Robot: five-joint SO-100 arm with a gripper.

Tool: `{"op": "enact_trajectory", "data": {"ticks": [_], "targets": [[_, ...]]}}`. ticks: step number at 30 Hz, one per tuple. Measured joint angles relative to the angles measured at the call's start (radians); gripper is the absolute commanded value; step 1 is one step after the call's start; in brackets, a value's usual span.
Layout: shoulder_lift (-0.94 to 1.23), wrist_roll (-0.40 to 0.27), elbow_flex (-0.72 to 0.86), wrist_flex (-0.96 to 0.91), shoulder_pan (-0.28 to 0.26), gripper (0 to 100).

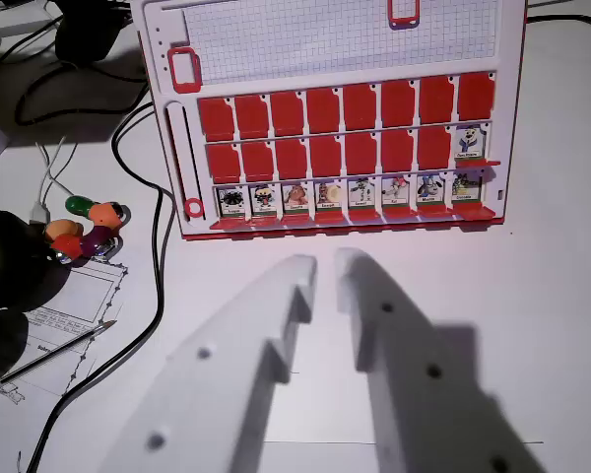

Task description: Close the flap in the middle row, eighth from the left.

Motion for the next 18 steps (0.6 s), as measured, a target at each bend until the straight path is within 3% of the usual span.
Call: {"op": "enact_trajectory", "data": {"ticks": [18], "targets": [[-0.15,0.055,-0.115,0.04,0.034,2]]}}
